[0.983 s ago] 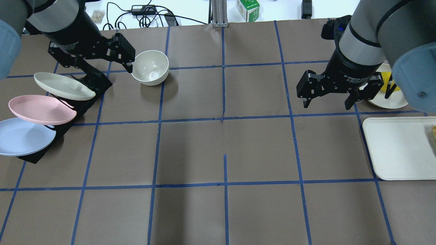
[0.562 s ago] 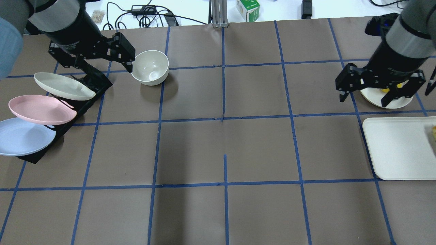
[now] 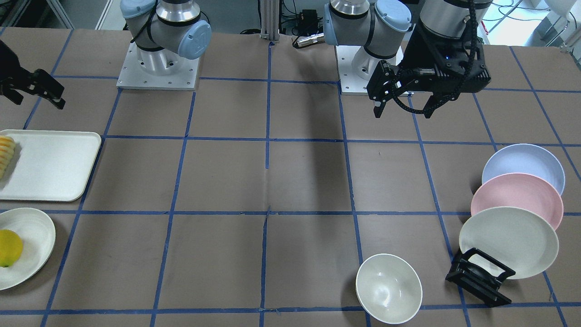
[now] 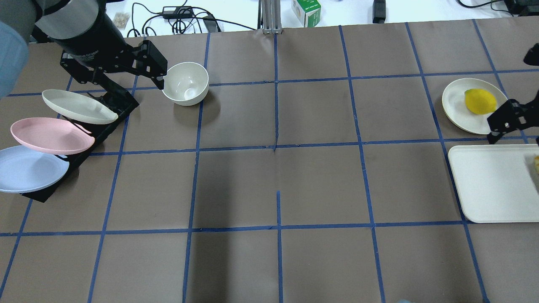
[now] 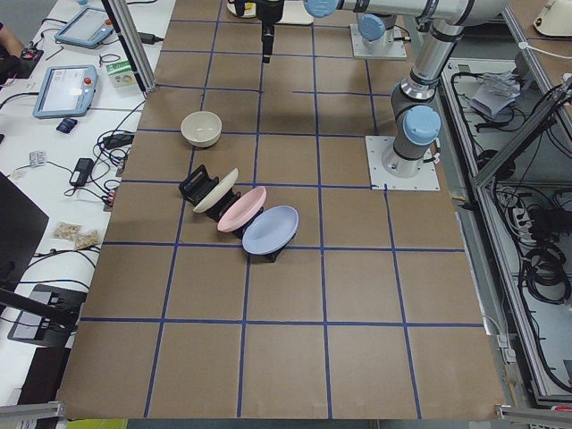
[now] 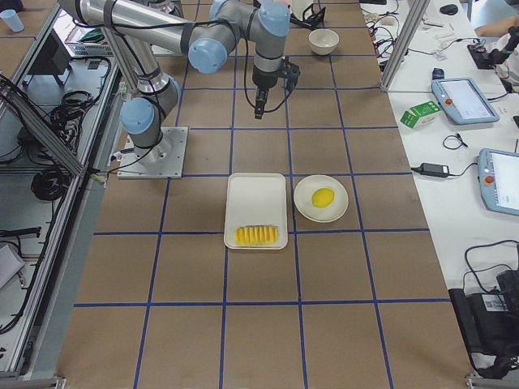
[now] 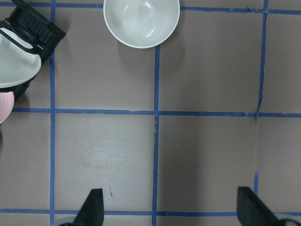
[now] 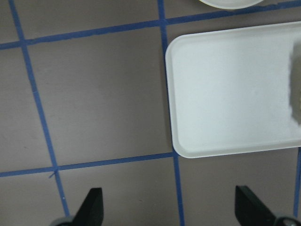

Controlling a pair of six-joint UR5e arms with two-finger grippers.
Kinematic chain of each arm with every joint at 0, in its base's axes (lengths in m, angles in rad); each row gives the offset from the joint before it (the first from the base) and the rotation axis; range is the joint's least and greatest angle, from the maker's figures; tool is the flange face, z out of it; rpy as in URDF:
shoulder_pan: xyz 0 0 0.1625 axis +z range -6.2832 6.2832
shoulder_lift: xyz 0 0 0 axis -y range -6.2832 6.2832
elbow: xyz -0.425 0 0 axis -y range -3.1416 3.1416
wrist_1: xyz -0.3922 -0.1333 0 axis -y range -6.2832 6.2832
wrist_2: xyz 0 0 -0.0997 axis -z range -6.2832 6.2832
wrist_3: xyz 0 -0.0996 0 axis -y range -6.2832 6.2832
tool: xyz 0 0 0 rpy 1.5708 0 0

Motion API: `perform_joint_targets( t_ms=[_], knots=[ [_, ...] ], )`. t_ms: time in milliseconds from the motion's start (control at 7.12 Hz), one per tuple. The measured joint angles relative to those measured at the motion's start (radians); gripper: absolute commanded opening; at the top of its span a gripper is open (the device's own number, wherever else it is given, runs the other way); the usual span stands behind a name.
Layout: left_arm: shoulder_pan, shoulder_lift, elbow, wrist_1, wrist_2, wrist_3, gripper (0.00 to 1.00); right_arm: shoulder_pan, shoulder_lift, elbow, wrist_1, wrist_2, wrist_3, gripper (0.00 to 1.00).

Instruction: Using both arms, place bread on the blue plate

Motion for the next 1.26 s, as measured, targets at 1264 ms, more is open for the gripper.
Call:
perform_joint_targets(
  t_ms=[1264],
  knots=[
    [0.002, 0.002, 0.0, 0.0, 0.002, 0.006, 1.0, -0.32, 0.356, 0.116, -0.58, -0.054, -0.573, 1.0]
  ],
)
